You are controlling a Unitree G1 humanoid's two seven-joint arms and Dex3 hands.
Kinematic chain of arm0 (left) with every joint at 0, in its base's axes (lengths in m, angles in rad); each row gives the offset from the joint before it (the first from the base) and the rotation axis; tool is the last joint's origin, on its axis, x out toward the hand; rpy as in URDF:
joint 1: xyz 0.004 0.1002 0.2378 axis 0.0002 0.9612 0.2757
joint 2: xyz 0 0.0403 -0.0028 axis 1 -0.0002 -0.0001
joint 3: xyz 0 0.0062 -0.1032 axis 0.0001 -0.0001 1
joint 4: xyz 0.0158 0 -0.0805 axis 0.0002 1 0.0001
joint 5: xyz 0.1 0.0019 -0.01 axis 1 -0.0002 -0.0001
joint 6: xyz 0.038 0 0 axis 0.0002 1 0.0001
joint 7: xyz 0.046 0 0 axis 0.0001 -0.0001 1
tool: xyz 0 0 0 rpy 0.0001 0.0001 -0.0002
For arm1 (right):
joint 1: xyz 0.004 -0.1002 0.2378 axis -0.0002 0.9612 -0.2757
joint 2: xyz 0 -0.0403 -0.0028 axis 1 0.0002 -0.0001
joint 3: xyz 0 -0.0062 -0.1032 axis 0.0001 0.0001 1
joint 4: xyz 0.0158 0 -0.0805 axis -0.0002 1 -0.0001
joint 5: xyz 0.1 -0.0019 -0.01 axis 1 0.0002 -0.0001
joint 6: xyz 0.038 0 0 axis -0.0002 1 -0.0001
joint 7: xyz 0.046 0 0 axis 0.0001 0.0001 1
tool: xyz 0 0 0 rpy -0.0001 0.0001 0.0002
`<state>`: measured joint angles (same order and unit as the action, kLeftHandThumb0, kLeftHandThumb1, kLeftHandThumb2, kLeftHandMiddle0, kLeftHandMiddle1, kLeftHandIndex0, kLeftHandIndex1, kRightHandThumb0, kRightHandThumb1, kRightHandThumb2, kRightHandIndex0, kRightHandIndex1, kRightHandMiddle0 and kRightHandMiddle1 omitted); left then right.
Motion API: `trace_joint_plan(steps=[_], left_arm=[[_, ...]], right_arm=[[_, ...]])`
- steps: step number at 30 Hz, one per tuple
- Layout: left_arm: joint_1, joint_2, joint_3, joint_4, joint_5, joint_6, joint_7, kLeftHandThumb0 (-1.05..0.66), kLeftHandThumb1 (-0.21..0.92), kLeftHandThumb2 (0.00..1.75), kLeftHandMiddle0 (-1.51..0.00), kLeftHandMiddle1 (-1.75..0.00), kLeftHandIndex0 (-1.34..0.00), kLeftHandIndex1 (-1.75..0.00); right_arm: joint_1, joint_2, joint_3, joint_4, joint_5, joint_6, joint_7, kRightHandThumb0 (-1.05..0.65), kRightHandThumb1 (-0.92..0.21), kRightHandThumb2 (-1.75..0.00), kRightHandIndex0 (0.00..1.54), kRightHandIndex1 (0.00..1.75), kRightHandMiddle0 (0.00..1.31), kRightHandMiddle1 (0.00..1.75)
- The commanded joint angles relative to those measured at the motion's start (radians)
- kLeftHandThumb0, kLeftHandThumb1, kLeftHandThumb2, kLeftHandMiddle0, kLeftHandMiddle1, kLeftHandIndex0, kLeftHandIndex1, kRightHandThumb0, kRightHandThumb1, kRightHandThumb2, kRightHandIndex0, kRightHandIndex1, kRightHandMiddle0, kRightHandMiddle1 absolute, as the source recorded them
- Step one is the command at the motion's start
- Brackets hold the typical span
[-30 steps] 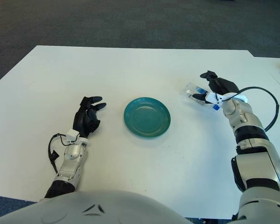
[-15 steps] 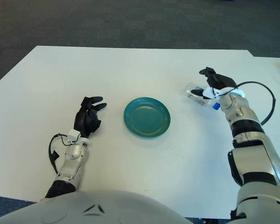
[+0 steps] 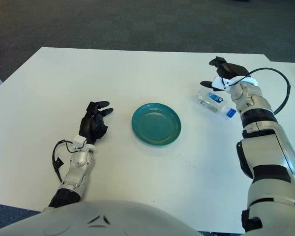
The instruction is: Put the bottle into the plate.
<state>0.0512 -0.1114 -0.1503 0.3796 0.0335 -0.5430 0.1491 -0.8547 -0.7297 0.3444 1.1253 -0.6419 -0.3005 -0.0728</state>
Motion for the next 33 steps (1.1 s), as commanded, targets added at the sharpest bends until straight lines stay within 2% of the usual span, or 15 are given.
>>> trace_joint_plan(steps=[1, 8, 33], left_arm=[[0.072, -0.071, -0.019, 0.118, 0.012, -0.018, 0.014, -0.70, 0.92, 0.91, -0.48, -0.82, -0.25, -1.19], [0.076, -0.068, -0.035, 0.113, 0.017, -0.036, 0.025, -0.69, 0.92, 0.90, -0.48, -0.82, -0.24, -1.18], [0.103, -0.060, -0.066, 0.059, 0.005, -0.025, 0.047, -0.69, 0.92, 0.86, -0.48, -0.83, -0.29, -1.19]], right_arm=[[-0.021, 0.018, 0.017, 0.014, -0.012, 0.010, -0.006, -0.99, -0.92, -0.59, 0.25, 0.15, 0.00, 0.72], [-0.022, 0.033, 0.029, 0.010, -0.015, 0.024, -0.012, -1.00, -0.92, -0.60, 0.25, 0.15, 0.00, 0.72], [-0.014, 0.081, 0.032, 0.038, -0.001, 0.052, -0.025, -1.03, -0.92, -0.62, 0.24, 0.12, 0.00, 0.68]])
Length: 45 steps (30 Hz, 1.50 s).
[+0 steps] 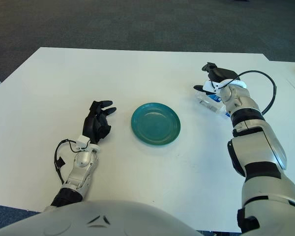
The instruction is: Put the bottle into the plate.
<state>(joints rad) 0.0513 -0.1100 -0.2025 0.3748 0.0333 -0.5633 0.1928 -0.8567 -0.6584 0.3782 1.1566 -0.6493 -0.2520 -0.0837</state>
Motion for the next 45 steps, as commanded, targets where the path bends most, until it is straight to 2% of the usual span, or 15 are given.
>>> trace_joint_plan(steps=[1, 22, 28, 45], left_arm=[[0.105, -0.061, -0.014, 0.060, 0.003, -0.007, 0.003, -0.69, 0.92, 0.87, -0.48, -0.83, -0.29, -1.19], [0.148, -0.030, -0.003, 0.023, -0.025, -0.026, -0.019, -0.66, 0.92, 0.91, -0.50, -0.84, -0.31, -1.18], [0.170, -0.016, -0.001, -0.008, -0.028, 0.003, -0.036, -0.66, 0.92, 0.90, -0.48, -0.84, -0.29, -1.17], [0.199, 0.006, 0.026, -0.052, -0.018, 0.016, -0.067, -0.65, 0.92, 0.90, -0.47, -0.84, -0.29, -1.17]], right_arm=[[-0.009, 0.011, -0.002, 0.007, 0.008, 0.003, -0.016, -1.03, -0.92, -0.62, 0.24, 0.12, 0.00, 0.68], [0.051, 0.036, -0.018, -0.009, 0.034, -0.004, -0.048, -1.02, -0.92, -0.58, 0.27, 0.12, 0.00, 0.71], [0.076, 0.035, -0.029, -0.027, 0.045, -0.011, -0.055, -1.01, -0.92, -0.57, 0.27, 0.12, 0.00, 0.71], [0.167, 0.035, -0.075, -0.066, 0.096, -0.038, -0.077, -0.98, -0.92, -0.57, 0.27, 0.12, 0.00, 0.69]])
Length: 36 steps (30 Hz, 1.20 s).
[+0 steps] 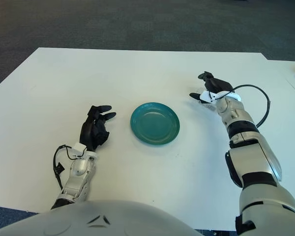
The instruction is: Put the bottle into the plate.
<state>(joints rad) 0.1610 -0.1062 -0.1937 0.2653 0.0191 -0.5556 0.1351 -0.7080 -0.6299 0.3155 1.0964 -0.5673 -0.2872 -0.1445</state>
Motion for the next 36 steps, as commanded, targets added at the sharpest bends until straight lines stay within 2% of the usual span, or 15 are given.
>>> trace_joint_plan(steps=[1, 17, 36], left_arm=[[0.091, 0.005, 0.019, 0.056, -0.001, 0.008, -0.010, -0.65, 0.92, 0.90, -0.47, -0.84, -0.29, -1.17], [0.114, 0.040, 0.051, 0.029, 0.005, 0.012, -0.051, -0.65, 0.92, 0.90, -0.45, -0.85, -0.28, -1.16], [0.149, 0.035, 0.064, -0.029, -0.006, 0.040, -0.096, -0.67, 0.92, 0.86, -0.48, -0.88, -0.27, -1.17]], right_arm=[[0.022, 0.009, -0.014, -0.005, 0.017, -0.001, -0.018, -0.98, -0.92, -0.57, 0.27, 0.12, 0.00, 0.69], [0.083, 0.042, -0.047, -0.042, 0.053, 0.016, -0.041, -1.02, -0.92, -0.61, 0.25, 0.10, 0.00, 0.70], [0.150, 0.044, -0.060, -0.046, 0.058, -0.015, -0.070, -1.02, -0.92, -0.62, 0.27, 0.10, 0.00, 0.71]])
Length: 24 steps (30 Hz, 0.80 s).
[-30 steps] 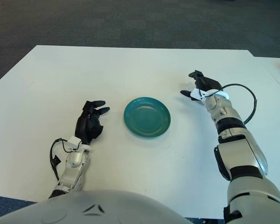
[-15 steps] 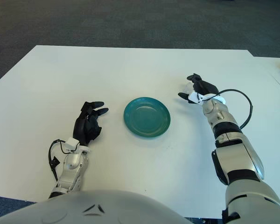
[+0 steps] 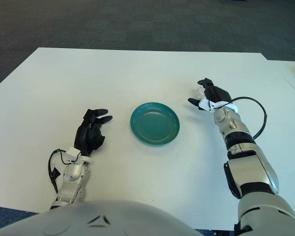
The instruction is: Put the bottle into the plate.
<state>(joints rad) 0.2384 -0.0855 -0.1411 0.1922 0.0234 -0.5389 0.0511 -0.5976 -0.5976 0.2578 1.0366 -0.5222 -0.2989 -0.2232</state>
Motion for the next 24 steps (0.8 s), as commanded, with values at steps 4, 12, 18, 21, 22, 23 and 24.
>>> trace_joint_plan(steps=[4, 12, 18, 21, 22, 23, 24], left_arm=[[0.080, 0.010, 0.012, 0.030, -0.015, 0.032, -0.020, -0.66, 0.92, 0.84, -0.49, -0.89, -0.28, -1.18], [0.093, 0.005, 0.013, 0.006, -0.021, 0.052, -0.029, -0.65, 0.92, 0.83, -0.49, -0.90, -0.30, -1.18], [0.101, 0.004, 0.014, -0.009, -0.022, 0.055, -0.036, -0.66, 0.92, 0.82, -0.48, -0.90, -0.30, -1.18], [0.105, 0.005, 0.016, -0.016, -0.024, 0.055, -0.038, -0.66, 0.92, 0.82, -0.48, -0.90, -0.30, -1.18], [0.105, 0.005, 0.016, -0.018, -0.024, 0.057, -0.038, -0.66, 0.92, 0.82, -0.48, -0.90, -0.30, -1.18], [0.106, 0.004, 0.017, -0.019, -0.023, 0.058, -0.038, -0.66, 0.92, 0.82, -0.48, -0.90, -0.30, -1.18], [0.106, 0.004, 0.017, -0.019, -0.022, 0.059, -0.038, -0.66, 0.92, 0.82, -0.48, -0.90, -0.30, -1.18]], right_arm=[[0.055, 0.009, -0.005, 0.013, 0.015, -0.017, 0.004, -1.02, -0.92, -0.64, 0.27, 0.10, 0.00, 0.71], [0.098, 0.006, -0.016, -0.019, 0.017, -0.026, 0.001, -1.01, -0.92, -0.64, 0.26, 0.10, 0.00, 0.69], [0.116, 0.008, -0.025, -0.036, 0.017, -0.018, 0.003, -1.00, -0.92, -0.61, 0.26, 0.09, 0.00, 0.68], [0.124, 0.009, -0.028, -0.043, 0.017, -0.018, 0.003, -0.99, -0.92, -0.60, 0.27, 0.09, 0.00, 0.68], [0.127, 0.009, -0.030, -0.045, 0.017, -0.018, 0.002, -0.98, -0.92, -0.60, 0.27, 0.09, 0.00, 0.68], [0.129, 0.010, -0.031, -0.046, 0.017, -0.018, 0.002, -0.98, -0.92, -0.59, 0.27, 0.09, 0.00, 0.68], [0.132, 0.010, -0.032, -0.047, 0.016, -0.018, 0.001, -0.98, -0.92, -0.59, 0.27, 0.09, 0.00, 0.68]])
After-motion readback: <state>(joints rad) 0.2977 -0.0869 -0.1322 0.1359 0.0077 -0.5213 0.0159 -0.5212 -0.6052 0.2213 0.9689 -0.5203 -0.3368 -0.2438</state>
